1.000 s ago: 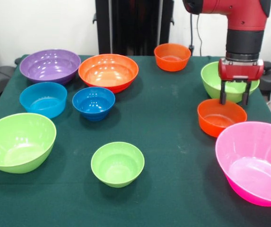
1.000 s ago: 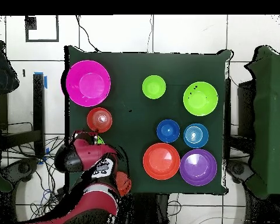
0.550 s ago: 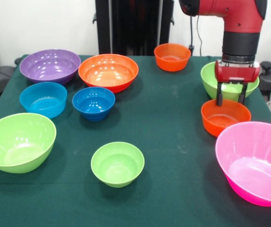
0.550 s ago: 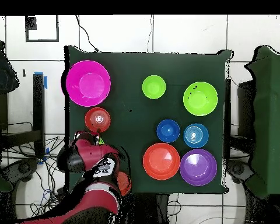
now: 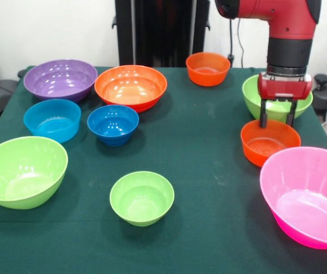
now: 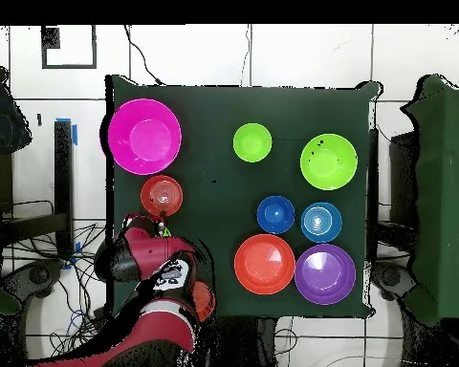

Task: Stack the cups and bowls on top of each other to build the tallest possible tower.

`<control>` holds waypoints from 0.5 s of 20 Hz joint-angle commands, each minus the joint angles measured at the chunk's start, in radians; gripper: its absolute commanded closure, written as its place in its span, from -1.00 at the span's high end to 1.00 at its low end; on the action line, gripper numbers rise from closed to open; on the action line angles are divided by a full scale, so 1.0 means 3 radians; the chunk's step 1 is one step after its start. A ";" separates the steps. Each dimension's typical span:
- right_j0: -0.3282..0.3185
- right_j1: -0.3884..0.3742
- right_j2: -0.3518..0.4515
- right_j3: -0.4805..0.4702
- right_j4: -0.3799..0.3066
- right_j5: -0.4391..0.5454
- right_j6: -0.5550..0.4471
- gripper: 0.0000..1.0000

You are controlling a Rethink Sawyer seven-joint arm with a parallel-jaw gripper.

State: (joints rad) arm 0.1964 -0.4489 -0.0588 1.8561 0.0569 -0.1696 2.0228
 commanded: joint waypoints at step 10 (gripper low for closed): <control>-0.0011 0.0108 -0.0171 -0.0061 0.0090 -0.0358 0.0573 1.00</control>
State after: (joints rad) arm 0.2001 -0.4544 -0.1091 1.8561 0.0580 -0.1990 2.0228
